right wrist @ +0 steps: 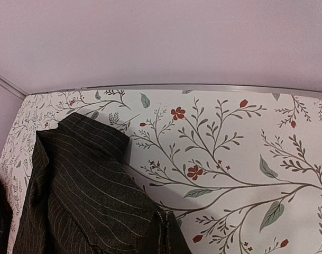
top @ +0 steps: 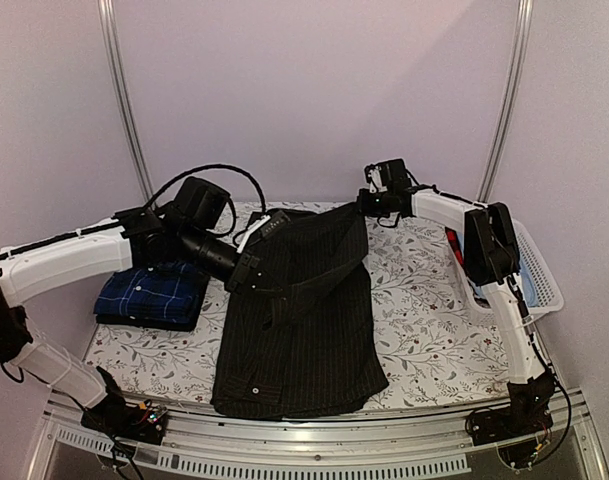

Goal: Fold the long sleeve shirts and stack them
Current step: Smooth out the 1/3-folded shirt at the center of the board.

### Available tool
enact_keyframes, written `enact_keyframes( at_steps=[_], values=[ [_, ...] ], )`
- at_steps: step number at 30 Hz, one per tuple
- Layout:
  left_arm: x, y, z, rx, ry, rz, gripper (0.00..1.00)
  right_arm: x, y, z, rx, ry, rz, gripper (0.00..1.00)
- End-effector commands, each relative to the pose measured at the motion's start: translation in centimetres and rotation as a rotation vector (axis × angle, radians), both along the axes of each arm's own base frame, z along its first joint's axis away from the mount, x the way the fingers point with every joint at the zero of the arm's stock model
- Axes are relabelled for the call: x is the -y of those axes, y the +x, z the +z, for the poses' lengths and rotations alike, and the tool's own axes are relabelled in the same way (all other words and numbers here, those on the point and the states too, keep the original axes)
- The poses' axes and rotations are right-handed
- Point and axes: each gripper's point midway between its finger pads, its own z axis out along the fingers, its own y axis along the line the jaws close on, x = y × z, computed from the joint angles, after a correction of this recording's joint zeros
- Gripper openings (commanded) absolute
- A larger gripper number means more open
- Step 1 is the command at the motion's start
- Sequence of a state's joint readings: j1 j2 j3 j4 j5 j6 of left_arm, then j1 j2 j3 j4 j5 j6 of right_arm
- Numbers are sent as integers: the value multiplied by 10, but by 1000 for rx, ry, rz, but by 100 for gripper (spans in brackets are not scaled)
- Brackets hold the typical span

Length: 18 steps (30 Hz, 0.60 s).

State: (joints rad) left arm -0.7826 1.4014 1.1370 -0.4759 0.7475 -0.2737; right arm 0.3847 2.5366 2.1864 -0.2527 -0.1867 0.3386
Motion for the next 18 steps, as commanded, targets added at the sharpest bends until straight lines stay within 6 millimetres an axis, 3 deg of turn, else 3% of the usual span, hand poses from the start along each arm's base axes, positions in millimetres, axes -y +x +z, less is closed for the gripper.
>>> enact_keyframes(
  at_steps=[1,5,10,13,15,18],
  values=[
    [8,33,33,82,-93,79,0,14,22,-1,49,1,-34,2],
    [9,43,48,96,-137,101,0,19,26,3,57,8,-38,8],
    [7,41,63,86,-193,69,0,18,17,17,46,16,0,38],
    [3,38,66,91,-203,66,0,15,6,17,14,30,23,48],
    [-4,40,59,76,-185,91,0,12,0,28,10,58,44,48],
    [-14,40,30,3,-118,115,0,-4,-12,46,8,100,100,45]
  ],
)
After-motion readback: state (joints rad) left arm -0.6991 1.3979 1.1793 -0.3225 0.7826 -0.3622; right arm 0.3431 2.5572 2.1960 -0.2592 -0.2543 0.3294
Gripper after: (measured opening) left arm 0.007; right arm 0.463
